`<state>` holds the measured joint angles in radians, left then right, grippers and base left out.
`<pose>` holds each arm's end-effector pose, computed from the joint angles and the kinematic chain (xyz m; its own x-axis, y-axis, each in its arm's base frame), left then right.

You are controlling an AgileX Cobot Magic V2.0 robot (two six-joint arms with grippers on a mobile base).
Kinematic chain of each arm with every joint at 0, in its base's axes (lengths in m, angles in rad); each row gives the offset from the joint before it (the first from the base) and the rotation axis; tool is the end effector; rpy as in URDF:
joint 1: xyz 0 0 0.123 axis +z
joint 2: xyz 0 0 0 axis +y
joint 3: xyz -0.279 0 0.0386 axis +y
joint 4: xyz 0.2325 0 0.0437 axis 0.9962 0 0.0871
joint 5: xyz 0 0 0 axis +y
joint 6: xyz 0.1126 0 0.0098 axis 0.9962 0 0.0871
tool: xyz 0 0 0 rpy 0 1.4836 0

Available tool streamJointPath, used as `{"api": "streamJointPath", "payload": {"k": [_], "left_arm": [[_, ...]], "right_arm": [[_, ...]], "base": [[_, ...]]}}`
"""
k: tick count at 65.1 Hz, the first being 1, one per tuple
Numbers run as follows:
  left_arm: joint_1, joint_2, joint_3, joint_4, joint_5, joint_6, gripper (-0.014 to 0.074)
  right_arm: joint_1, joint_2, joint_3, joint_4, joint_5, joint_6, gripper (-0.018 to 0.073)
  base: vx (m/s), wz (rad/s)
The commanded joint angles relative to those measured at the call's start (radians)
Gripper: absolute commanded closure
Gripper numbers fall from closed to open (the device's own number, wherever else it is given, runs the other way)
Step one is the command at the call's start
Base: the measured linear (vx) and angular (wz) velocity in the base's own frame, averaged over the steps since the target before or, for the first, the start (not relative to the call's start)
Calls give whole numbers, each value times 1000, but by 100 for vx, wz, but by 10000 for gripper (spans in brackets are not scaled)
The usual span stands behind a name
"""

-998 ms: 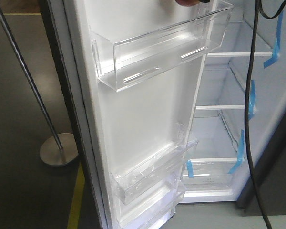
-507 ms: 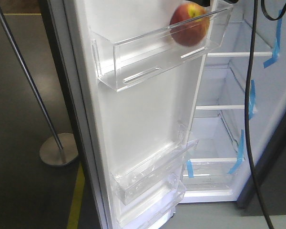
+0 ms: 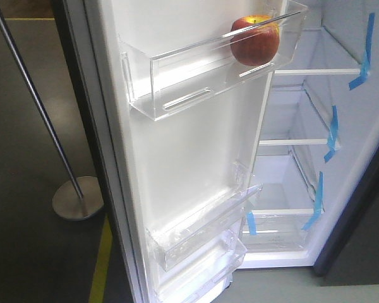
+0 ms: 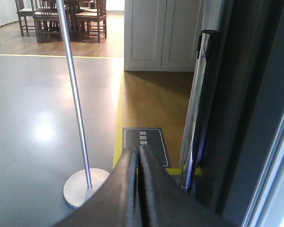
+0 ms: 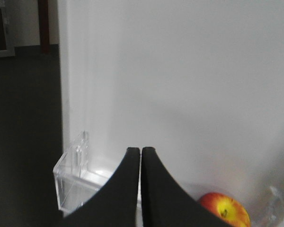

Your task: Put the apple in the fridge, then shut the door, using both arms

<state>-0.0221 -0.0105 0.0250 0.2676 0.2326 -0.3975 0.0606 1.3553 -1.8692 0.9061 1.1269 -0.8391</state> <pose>0.0654 0.0055 0.1819 -0.1447 -0.1329 -0.9805 -0.0584 0.9904 -0.1256 0.2294 0.0944 0.5316 -0.0521 -0.2367 -0.9702 -0.7789 0.6176 -0.1089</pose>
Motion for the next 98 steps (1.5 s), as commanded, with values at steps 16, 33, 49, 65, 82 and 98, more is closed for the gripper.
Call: {"api": "streamJointPath", "payload": {"k": [16,33,49,65,82,98], "left_arm": [[2,-15,-19,2,-74,-1,603],[2,-15,-19,-8,-104,-21,603],[2,-15,-26,-151,-282,-247,603],[2,-15,-26,-164,-429,-250,603],[2,-15,-30,-164,-736,-544,603],[2,-3,-157,-162,-678,-706,603]], "right_arm": [[-3,-379,498,-66,-173,-4,564],[-3,-688,940,-72,-358,3,564],[-3,-899,1188,-71,-394,67,564],[-3,-1031,1299,-76,-396,112,564],[-3,-1040,1302,-75,-395,118,564],[-3,-1040,1302,-68,-398,118,564]], "base": [[0,0],[0,0],[0,0],[0,0],[0,0],[0,0]]}}
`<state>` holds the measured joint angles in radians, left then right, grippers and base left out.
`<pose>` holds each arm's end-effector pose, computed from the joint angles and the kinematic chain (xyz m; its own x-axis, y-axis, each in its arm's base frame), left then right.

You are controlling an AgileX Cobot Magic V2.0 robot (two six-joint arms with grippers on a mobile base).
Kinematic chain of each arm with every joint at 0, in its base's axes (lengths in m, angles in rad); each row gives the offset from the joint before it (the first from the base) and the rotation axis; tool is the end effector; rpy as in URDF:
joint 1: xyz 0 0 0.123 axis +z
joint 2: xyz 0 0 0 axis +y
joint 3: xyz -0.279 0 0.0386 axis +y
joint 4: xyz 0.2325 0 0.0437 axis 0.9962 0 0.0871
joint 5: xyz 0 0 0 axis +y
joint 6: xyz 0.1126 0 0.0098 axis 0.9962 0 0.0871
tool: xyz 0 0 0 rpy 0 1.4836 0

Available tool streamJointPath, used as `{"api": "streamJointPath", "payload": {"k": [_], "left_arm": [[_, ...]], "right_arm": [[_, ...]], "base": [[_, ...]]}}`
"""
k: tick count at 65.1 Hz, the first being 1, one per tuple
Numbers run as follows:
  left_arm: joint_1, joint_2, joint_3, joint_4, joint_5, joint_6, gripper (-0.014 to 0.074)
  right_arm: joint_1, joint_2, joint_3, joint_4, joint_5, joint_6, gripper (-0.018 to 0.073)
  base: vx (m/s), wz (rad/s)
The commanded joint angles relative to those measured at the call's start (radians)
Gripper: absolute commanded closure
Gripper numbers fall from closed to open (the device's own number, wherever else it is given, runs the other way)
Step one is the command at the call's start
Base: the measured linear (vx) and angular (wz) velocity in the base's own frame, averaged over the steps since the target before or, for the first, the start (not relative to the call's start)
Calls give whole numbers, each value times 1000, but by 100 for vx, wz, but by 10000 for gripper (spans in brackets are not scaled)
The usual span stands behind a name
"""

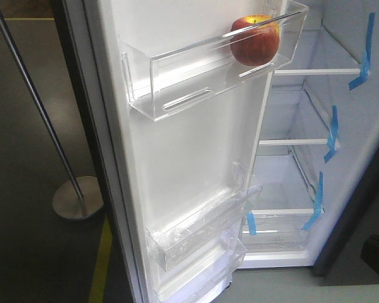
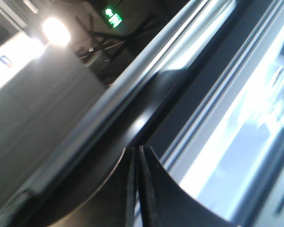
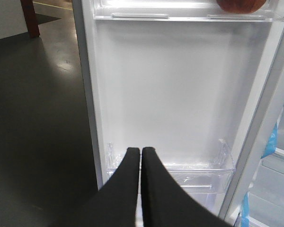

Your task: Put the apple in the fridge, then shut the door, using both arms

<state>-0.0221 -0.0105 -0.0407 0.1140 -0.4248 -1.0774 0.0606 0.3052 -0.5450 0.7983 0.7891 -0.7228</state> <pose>0.0461 -0.0063 0.2742 0.2480 -0.8316 -0.4969 0.4744 0.5515 -0.6862 0.0507 0.0607 0.3138 -0.2280 -0.0973 -0.9688 -0.5636 0.8245 0.0498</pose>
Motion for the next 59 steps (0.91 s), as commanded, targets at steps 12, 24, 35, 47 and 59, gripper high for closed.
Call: {"api": "streamJointPath", "payload": {"k": [12,24,35,47,59], "left_arm": [[2,146,-317,-2,48,-1,603],[2,417,-564,44,5,71,603],[2,711,-814,44,9,68,601],[2,1000,-1046,44,60,12,556],[2,1213,-1214,46,76,-128,373]], "right_arm": [[-3,10,-22,85,-59,1,562],[-3,10,-22,147,-61,1,562],[-3,10,-22,180,-66,1,562],[-3,10,-22,182,-56,1,562],[-3,10,-22,182,-56,0,562]], "base": [[0,0],[0,0],[0,0],[0,0],[0,0]]}}
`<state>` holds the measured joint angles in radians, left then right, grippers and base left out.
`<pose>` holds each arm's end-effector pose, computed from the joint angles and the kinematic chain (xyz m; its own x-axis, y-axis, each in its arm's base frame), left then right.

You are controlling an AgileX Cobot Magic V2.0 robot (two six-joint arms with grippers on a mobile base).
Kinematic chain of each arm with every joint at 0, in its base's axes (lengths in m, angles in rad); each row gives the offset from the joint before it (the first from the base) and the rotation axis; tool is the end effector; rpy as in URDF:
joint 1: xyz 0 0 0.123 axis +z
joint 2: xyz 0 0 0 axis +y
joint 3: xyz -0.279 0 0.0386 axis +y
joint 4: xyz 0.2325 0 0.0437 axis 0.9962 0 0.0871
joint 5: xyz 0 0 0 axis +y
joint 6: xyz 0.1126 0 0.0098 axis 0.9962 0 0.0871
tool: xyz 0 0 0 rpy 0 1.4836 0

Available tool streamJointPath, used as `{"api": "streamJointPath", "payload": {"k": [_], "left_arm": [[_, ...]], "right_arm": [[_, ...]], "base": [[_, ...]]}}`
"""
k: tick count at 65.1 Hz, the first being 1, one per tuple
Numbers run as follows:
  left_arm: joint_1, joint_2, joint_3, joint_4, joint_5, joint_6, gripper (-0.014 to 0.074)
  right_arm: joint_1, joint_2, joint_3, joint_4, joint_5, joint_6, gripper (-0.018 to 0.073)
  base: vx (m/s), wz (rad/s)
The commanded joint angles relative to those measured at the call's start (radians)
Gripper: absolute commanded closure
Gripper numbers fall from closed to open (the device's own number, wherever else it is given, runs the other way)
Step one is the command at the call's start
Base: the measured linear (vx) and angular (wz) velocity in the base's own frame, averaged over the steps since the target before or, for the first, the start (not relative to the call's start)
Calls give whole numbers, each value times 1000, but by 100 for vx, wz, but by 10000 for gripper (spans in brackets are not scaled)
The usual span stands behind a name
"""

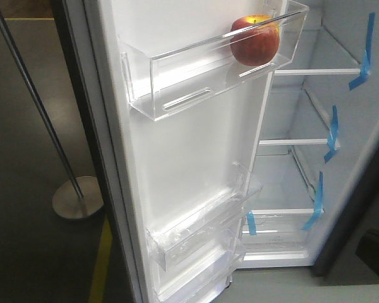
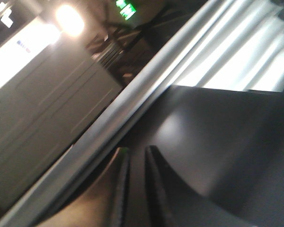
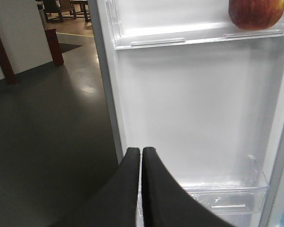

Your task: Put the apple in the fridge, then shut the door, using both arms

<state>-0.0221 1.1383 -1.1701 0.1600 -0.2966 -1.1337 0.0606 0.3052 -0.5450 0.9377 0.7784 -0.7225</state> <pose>0.2524 -0.0108 0.4887 0.1690 -0.8339 -0.5255 0.3687 0.5479 -0.7509 0.0483 0.0671 0.3227 -0.2280 0.0256 -0.9733 -0.5933 0.7889 0.1598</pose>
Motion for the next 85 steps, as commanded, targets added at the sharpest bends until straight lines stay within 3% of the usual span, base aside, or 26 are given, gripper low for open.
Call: {"api": "streamJointPath", "payload": {"k": [1,8,15,25,32,38,42,54,70,85], "left_arm": [[2,77,-99,1,-52,-87,356],[2,157,-153,35,-55,-177,230],[1,221,-198,159,-96,-319,144],[1,312,-268,413,-194,-638,126],[1,380,-339,635,-250,-873,126],[1,427,-392,767,-303,-1012,126],[1,449,-428,814,-343,-1021,126],[-15,465,-451,809,-454,-1021,126],[-120,465,-451,864,-569,-1021,126],[-256,465,-451,917,-688,-1020,155]], "right_arm": [[-3,10,-22,42,-46,-1,562],[-3,10,-22,42,-46,-4,561],[-3,10,-22,42,-44,-4,559],[-3,10,-22,42,-45,-4,557],[-3,10,-22,42,-45,-4,555],[-3,10,-22,42,-45,-5,556],[-3,10,-22,42,-45,-6,556],[-3,10,-22,42,-48,-7,556],[-3,10,-22,42,-48,-12,555],[-3,10,-22,43,-49,-37,555]], "base": [[0,0],[0,0],[0,0],[0,0],[0,0],[0,0],[0,0],[0,0],[0,0],[0,0]]}}
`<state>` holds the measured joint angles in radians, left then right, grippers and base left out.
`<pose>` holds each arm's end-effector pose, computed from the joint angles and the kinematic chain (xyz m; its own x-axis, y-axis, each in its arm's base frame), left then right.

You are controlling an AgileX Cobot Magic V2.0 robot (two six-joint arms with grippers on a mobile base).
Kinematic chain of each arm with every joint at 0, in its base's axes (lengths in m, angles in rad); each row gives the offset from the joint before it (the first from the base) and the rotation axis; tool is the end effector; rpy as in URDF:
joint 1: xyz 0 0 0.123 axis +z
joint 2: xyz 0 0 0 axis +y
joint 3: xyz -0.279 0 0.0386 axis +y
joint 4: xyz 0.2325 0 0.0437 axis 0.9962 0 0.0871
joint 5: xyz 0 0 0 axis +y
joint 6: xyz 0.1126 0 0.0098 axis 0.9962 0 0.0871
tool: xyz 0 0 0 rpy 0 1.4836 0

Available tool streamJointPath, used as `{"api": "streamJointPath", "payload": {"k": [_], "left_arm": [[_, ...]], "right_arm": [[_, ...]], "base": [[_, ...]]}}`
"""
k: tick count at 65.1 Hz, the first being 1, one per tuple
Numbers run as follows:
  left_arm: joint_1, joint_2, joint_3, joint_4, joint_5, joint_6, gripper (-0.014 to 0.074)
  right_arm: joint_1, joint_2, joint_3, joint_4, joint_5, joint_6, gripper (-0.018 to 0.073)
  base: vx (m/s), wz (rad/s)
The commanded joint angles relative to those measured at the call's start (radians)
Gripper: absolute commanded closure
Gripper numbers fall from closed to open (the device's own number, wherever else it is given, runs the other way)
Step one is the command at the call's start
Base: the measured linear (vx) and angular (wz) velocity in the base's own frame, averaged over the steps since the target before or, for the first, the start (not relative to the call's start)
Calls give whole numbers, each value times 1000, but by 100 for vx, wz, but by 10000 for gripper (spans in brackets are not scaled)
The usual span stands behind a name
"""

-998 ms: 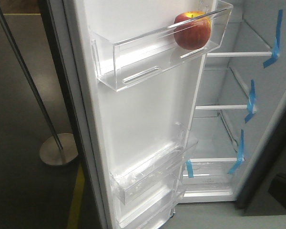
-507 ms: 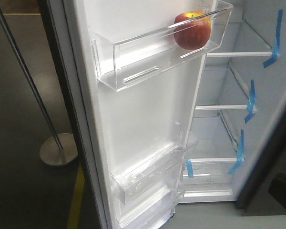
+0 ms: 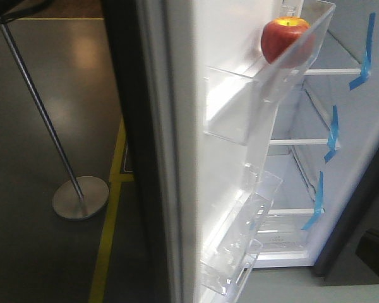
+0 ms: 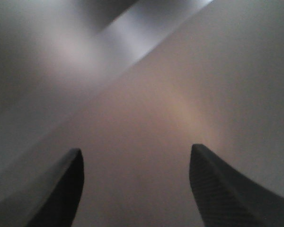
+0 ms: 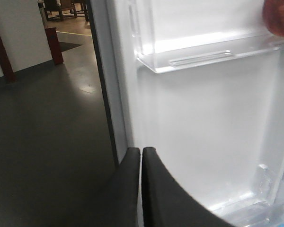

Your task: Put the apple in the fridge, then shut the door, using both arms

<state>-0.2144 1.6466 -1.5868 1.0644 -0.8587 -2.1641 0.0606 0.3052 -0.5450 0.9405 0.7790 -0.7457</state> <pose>0.3427 -0.1512 0.4715 -0.5523 -0.6183 -0.5592 0.6763 0.0601 -0.7342 0.0482 0.0672 0.3228 -0.2147 0.0094 -0.9766 -0.5995 0.7882 0.1394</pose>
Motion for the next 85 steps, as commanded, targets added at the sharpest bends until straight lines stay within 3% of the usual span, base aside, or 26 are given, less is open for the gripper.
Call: {"api": "streamJointPath", "payload": {"k": [1,10,18,32,36,44,54,67,85], "left_arm": [[-79,-43,-34,12,-131,11,158],[-177,-43,-34,32,-129,30,184],[-248,-43,-34,96,-103,84,204],[-261,-47,-34,210,-79,117,250],[-248,-51,-34,278,-76,117,275],[-224,-79,-34,466,-68,112,343],[-220,-134,-34,724,-30,93,449],[-196,-203,-30,726,-14,79,558],[-84,-280,-30,726,-4,77,605]], "right_arm": [[-3,10,-22,40,-49,-14,555],[-3,10,-22,40,-58,-14,555],[-3,10,-22,40,-84,-14,555],[-3,10,-22,23,-176,-14,552],[-3,12,-22,-4,-219,-19,543],[-3,36,-59,-154,-303,-22,483],[-3,115,-141,-296,-411,-2,317],[-25,316,-277,-454,-621,88,62],[-216,648,-468,-446,-686,123,27]], "base": [[0,0],[0,0],[0,0],[0,0],[0,0],[0,0],[0,0],[0,0],[0,0]]}}
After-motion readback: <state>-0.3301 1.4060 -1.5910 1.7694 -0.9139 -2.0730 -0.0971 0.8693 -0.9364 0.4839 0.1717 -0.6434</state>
